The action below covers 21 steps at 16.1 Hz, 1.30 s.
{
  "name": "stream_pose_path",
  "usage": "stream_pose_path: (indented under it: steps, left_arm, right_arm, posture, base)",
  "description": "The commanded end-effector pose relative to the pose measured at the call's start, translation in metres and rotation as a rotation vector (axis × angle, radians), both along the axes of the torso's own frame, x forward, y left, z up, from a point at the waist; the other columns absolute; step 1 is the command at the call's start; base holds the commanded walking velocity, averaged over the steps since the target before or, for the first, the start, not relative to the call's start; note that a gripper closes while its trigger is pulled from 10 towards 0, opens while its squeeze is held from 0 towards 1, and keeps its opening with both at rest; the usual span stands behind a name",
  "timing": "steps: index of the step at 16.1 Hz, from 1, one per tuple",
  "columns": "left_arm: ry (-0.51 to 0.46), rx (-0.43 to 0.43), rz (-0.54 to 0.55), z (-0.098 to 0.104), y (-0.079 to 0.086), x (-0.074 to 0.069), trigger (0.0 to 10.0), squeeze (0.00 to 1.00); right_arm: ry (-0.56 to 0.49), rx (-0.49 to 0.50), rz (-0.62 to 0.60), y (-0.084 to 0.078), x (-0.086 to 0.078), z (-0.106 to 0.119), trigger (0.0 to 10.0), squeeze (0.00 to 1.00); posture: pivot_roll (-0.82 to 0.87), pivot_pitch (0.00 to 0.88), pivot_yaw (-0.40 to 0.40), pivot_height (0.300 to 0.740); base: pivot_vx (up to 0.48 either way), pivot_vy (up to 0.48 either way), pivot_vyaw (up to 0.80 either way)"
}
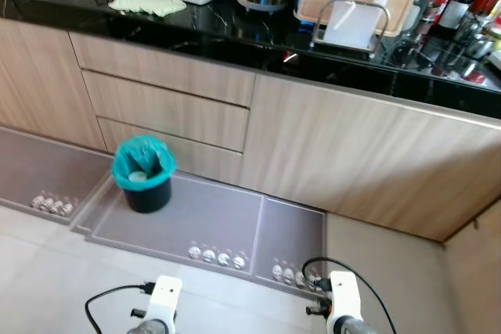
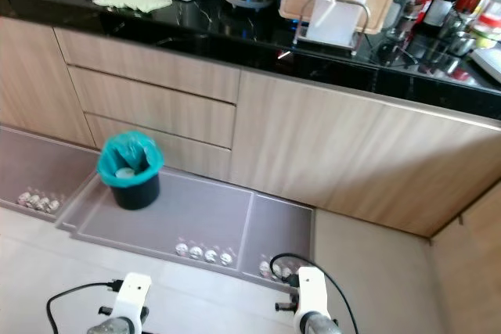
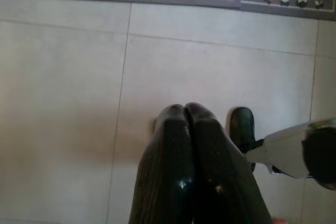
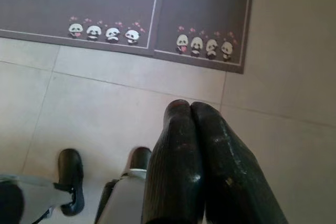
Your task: Kitchen organization
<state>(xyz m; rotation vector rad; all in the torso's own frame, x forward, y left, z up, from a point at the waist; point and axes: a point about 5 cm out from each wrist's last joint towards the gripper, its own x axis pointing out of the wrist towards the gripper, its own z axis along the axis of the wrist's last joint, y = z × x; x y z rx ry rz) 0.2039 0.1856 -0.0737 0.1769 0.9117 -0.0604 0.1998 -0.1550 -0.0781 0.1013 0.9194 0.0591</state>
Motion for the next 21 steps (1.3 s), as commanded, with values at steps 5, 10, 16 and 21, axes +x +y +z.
stream_pose_path:
  steps: [5,10,16,21]
  left_arm:
    - [-0.003,-0.024,0.031,-0.0005,0.0004,-0.0012,10.0,0.0]
    - [-0.002,-0.022,0.031,-0.0006,-0.0005,-0.001,10.0,0.0]
    - [0.002,-0.019,0.031,-0.0008,-0.001,-0.0011,10.0,0.0]
    - [0.005,-0.021,0.028,-0.0011,-0.0011,-0.0015,10.0,0.0]
  right_arm:
    - [-0.01,0.011,-0.012,0.0025,0.0016,0.0009,10.0,0.0]
    - [-0.01,0.01,-0.012,0.0013,0.0018,0.001,10.0,0.0]
    - [-0.012,0.008,-0.009,0.0005,0.0022,0.0013,10.0,0.0]
    - [-0.014,0.009,-0.012,0.0006,0.0019,0.0012,10.0,0.0]
  posture:
    - [-0.04,0.066,-0.161,0.74]
    - [-0.04,0.063,-0.165,0.74]
    - [-0.04,0.062,-0.167,0.74]
    - [-0.04,0.062,-0.166,0.74]
  base:
    - [0.0,0.0,0.0]
    - [0.0,0.0,0.0]
    - [0.269,0.0,0.0]
    - [0.274,0.0,0.0]
